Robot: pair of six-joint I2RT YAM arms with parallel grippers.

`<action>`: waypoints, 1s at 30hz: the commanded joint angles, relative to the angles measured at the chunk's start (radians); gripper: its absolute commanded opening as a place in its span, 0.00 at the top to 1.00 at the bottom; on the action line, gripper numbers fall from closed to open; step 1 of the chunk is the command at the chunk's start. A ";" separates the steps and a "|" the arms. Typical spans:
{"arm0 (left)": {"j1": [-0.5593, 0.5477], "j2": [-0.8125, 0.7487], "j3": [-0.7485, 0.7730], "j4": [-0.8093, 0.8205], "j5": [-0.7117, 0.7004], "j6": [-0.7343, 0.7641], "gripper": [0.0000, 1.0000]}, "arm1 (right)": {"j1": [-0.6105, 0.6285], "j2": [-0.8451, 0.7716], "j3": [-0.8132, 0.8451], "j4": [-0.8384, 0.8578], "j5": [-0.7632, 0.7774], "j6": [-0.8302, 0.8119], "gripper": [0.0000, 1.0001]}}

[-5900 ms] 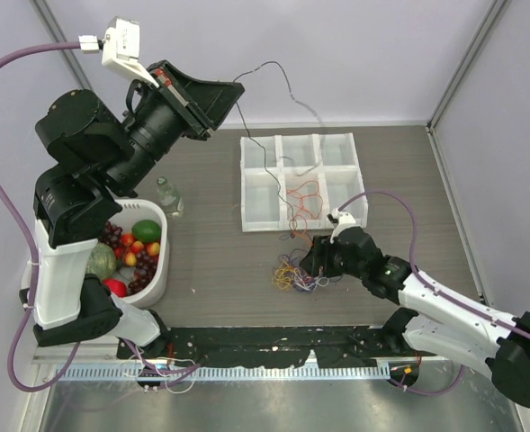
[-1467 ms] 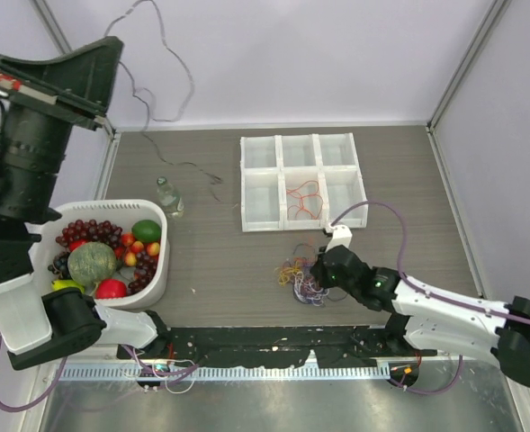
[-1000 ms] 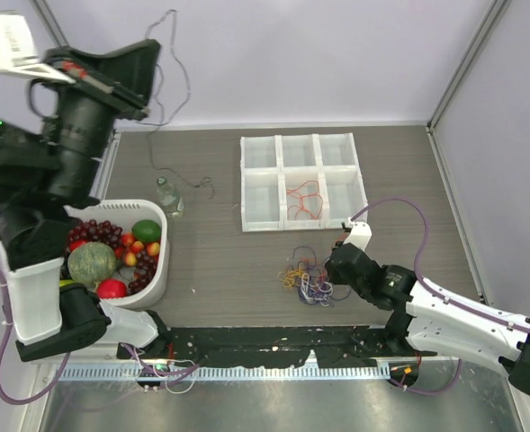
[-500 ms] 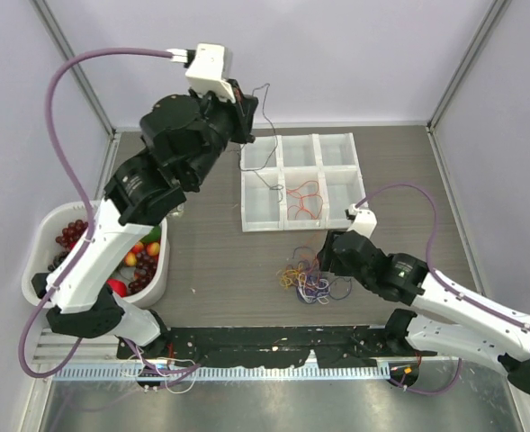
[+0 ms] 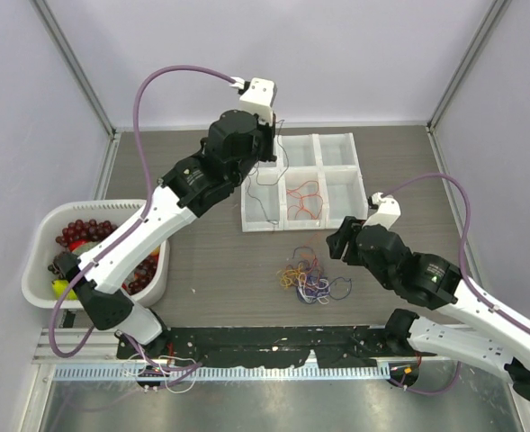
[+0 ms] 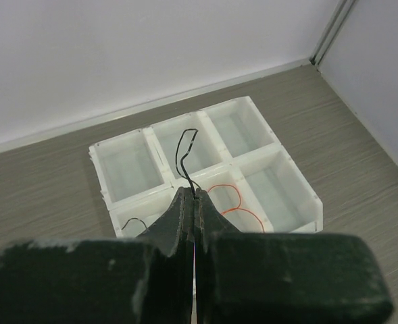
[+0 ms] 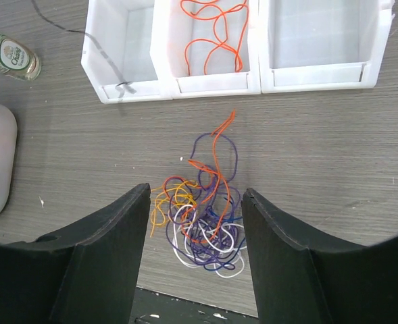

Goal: Untangle the cables

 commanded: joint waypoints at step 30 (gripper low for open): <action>0.146 0.081 -0.371 0.210 0.196 -0.303 1.00 | -0.002 -0.032 0.032 -0.033 0.116 -0.035 0.36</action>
